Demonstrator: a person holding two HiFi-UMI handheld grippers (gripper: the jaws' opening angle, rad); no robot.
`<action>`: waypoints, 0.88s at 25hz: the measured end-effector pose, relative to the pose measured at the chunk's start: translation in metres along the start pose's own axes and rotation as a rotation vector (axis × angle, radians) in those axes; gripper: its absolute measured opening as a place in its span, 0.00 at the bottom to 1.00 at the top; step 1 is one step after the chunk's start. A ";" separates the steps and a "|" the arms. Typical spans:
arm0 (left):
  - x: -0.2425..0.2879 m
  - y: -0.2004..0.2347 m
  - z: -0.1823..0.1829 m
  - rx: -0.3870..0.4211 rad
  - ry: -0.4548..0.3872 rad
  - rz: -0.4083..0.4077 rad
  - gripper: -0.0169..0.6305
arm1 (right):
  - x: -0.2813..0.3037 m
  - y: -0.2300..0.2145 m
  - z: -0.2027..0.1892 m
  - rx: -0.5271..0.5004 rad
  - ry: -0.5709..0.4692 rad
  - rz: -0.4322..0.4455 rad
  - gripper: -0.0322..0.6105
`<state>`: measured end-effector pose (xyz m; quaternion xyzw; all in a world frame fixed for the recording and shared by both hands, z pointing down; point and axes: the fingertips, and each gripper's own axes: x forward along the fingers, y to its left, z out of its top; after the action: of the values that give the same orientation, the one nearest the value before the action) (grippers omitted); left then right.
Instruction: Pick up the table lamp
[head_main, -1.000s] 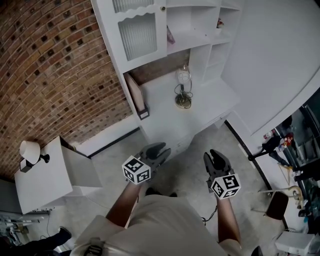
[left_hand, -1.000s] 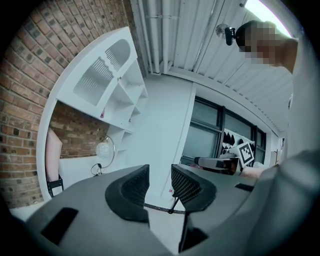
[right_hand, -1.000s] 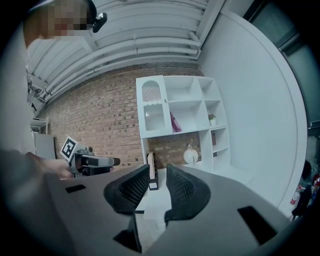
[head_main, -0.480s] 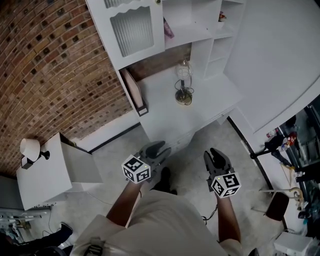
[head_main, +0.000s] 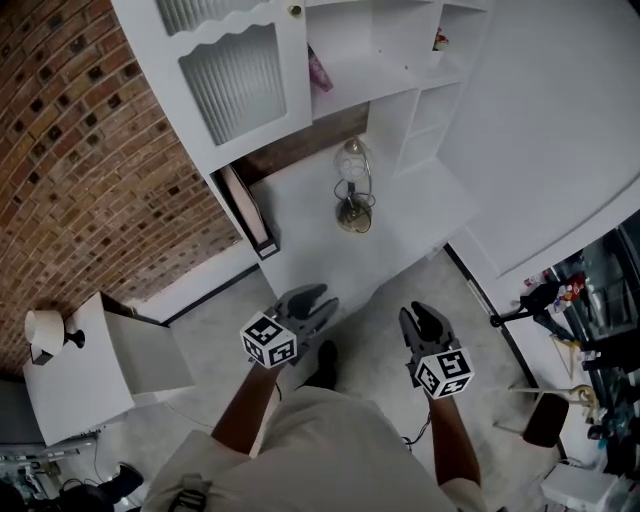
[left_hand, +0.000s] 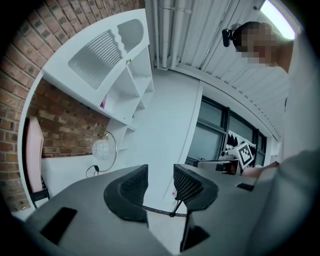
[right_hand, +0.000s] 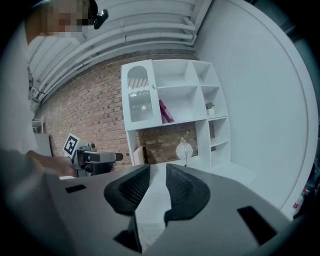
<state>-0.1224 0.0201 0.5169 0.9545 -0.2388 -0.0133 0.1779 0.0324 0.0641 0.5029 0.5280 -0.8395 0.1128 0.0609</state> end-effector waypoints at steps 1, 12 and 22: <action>0.007 0.009 0.004 0.000 0.000 -0.006 0.30 | 0.011 -0.006 0.004 -0.003 0.002 -0.001 0.23; 0.067 0.089 0.028 -0.004 0.060 -0.051 0.29 | 0.109 -0.055 0.027 -0.003 0.033 -0.015 0.23; 0.094 0.125 0.035 -0.043 0.070 -0.025 0.29 | 0.157 -0.079 0.026 0.014 0.079 0.011 0.23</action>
<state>-0.0988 -0.1374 0.5334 0.9534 -0.2200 0.0126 0.2062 0.0363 -0.1124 0.5221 0.5189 -0.8385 0.1400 0.0898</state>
